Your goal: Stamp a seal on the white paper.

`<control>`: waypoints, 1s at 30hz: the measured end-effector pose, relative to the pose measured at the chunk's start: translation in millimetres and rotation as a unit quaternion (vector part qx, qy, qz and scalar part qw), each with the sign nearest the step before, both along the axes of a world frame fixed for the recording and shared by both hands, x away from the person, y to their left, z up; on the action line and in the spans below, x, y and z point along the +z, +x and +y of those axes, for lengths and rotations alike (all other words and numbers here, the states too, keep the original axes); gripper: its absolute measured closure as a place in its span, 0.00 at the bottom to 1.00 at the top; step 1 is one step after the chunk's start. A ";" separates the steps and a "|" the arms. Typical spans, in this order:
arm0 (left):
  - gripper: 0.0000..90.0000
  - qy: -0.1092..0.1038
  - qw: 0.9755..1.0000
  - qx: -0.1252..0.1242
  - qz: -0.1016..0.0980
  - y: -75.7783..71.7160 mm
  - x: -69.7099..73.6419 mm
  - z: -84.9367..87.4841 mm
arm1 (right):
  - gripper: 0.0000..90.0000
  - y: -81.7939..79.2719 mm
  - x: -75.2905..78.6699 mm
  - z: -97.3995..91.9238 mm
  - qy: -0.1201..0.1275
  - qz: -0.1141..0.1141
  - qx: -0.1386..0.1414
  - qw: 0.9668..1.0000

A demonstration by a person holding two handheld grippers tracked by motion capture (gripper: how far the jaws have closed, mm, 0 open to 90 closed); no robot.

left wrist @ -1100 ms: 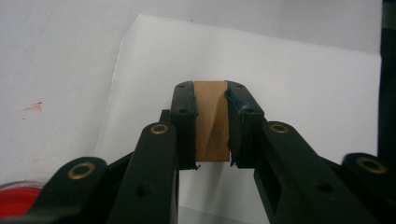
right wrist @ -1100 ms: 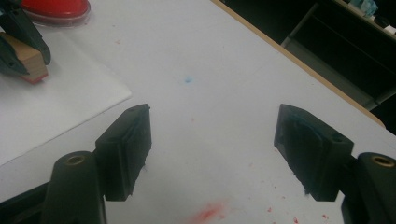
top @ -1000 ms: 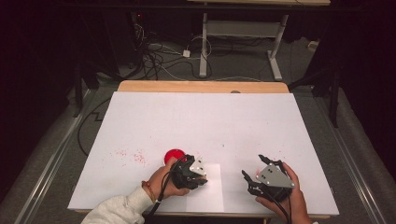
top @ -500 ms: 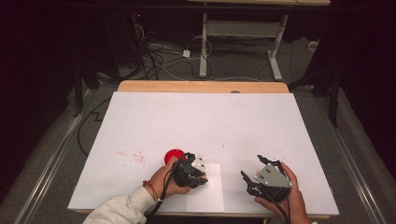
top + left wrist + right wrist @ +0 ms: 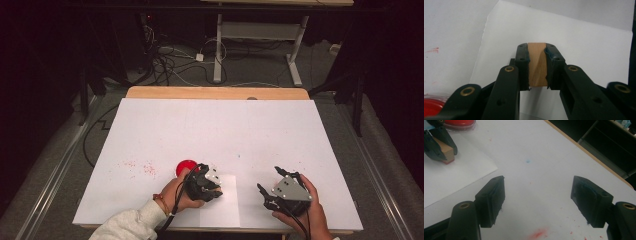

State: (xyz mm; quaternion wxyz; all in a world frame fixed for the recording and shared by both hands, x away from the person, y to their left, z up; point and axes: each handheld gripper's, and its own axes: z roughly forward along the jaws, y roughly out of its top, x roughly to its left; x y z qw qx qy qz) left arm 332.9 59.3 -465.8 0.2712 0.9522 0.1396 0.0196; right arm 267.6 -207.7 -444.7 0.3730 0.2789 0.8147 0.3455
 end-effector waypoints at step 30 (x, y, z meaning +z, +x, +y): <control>0.82 -0.011 0.999 0.001 -0.040 -6.9 27.6 2.8 | 0.31 0.1 0.5 -2.9 0.000 -0.003 -0.006 1.000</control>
